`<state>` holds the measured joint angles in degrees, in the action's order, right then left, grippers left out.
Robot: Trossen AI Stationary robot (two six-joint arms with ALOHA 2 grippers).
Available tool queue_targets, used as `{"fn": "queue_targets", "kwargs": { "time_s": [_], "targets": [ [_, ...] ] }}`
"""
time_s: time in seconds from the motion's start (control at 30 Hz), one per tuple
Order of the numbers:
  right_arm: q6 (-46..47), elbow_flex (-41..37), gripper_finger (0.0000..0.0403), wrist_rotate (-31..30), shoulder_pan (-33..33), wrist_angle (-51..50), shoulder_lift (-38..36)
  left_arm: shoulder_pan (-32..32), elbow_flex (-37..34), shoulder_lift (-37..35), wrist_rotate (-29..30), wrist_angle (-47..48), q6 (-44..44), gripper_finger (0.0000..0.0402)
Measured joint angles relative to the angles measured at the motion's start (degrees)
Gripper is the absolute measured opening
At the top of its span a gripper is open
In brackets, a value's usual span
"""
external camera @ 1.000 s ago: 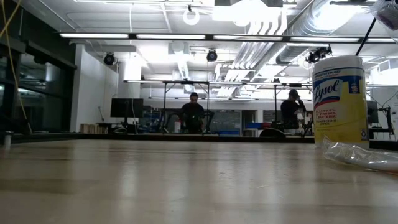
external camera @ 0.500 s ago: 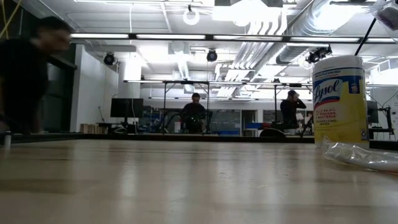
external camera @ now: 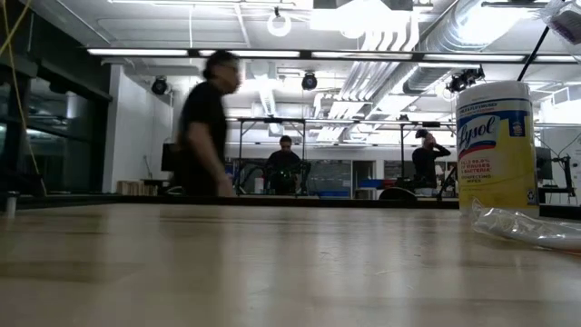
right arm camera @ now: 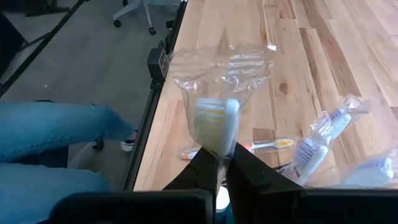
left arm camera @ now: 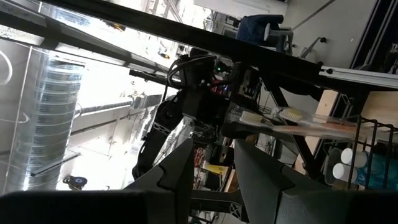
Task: Pick & Place toothbrushing station
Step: Put the orange toothbrush into the mesh organizer
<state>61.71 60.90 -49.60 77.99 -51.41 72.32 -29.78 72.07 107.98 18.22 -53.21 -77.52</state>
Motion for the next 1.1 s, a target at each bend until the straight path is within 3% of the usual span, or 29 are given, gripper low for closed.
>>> {"fn": "queue_targets", "kwargs": {
  "time_s": [0.7,1.1],
  "targets": [
    [2.65,0.0,0.005,3.39,-1.61,1.28,1.0,0.0,0.0,0.0,0.0,0.0,0.0,0.0108],
    [4.5,0.0,0.0114,6.04,-2.18,1.25,1.0,0.0,0.0,0.0,0.0,0.01,-0.01,0.0108]
  ]
}}
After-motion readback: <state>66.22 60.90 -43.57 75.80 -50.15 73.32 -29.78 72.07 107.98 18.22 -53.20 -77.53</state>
